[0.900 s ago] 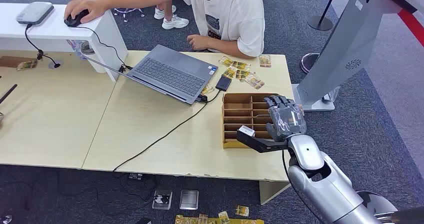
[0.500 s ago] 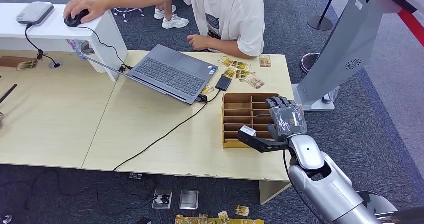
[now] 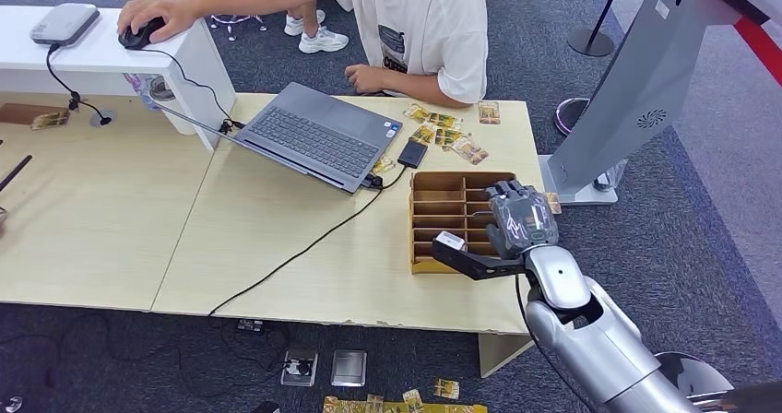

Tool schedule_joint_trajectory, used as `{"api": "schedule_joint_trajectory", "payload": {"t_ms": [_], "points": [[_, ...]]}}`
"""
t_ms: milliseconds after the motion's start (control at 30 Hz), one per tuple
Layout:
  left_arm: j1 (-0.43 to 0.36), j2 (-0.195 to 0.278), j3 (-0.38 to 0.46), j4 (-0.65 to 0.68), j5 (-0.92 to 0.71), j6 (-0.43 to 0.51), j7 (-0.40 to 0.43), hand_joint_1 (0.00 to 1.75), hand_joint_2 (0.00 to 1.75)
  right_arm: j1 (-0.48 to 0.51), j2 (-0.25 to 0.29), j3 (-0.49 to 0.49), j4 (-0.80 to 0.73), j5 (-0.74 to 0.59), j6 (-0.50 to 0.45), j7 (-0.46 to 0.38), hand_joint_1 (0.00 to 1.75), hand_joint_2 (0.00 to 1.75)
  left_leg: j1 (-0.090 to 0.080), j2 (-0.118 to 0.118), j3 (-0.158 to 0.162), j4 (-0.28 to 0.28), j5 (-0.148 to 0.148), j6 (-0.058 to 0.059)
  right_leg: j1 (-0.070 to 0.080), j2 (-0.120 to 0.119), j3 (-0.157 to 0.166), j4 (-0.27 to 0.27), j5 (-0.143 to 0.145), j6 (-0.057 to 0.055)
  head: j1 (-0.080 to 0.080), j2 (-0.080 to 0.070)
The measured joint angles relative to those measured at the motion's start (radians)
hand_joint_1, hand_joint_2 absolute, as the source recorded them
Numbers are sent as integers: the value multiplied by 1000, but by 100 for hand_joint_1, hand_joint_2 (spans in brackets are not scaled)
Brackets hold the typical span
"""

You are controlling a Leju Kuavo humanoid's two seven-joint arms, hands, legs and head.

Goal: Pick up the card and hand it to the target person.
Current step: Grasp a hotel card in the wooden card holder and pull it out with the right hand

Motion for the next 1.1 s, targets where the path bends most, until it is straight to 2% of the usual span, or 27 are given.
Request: {"api": "schedule_joint_trajectory", "payload": {"t_ms": [433,1100], "points": [[0,0,0,0,1,0,4,0,175,-24,30,4,33,4,-5,-11,73,175,0,0,0,0,0,0,0,0,0,0,0,0,0,0],[0,0,1,0,9,-1,8,0,175,-41,44,27,71,-7,-6,-21,78,175,0,0,0,0,0,0,0,0,0,0,0,0,0,0]]}}
